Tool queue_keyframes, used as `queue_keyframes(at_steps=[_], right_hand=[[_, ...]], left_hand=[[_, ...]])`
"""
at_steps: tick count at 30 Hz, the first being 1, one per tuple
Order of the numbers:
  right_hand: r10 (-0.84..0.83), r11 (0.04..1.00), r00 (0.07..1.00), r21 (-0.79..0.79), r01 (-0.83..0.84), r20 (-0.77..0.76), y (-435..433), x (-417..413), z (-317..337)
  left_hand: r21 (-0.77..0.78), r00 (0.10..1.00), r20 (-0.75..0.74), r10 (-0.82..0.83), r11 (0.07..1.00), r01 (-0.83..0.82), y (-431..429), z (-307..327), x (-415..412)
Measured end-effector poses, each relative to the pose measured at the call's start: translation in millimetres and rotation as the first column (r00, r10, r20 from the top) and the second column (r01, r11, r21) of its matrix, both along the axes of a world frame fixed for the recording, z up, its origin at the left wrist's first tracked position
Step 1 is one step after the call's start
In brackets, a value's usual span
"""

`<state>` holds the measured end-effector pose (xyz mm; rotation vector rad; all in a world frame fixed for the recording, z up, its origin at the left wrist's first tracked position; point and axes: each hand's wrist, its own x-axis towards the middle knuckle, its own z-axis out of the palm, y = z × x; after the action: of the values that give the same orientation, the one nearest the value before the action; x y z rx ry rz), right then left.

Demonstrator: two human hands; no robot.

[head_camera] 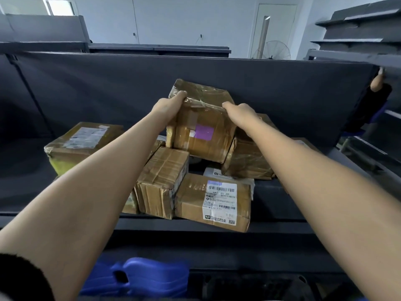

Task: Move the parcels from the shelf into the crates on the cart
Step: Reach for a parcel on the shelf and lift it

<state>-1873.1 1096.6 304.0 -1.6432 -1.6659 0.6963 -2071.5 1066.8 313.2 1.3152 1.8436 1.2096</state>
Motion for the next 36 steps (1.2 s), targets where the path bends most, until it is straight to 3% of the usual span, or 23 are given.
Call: queue_keyframes(at_steps=[7,18,25,28,36], right_hand=[[-0.015,1.000,0.980,-0.008,0.014,-0.201,-2.0,-0.7,-2.9],[0.039,0.985,0.931,0.172,0.026,-0.363,-56.7,8.9,20.7],[0.102,0.940,0.919,0.338,0.036,-0.380,-142.3,19.3,32.5],[0.167,0.912,0.910,0.410,0.003,-0.379,-188.6,22.7,24.6],[0.269,0.911,0.854,0.405,-0.076,-0.445,-306.4,19.1,-33.2]], left_hand=[[0.061,0.998,0.064,0.014,0.998,-0.018,3.8,-1.4,2.7],[0.250,0.994,0.105,0.044,0.966,-0.069,-43.7,29.0,18.9],[0.380,0.961,0.276,-0.020,0.920,-0.090,-140.0,36.5,36.7],[0.441,0.962,0.272,-0.008,0.890,-0.117,-193.8,23.6,41.2],[0.492,0.937,0.342,-0.068,0.863,-0.117,-317.8,-41.9,34.8]])
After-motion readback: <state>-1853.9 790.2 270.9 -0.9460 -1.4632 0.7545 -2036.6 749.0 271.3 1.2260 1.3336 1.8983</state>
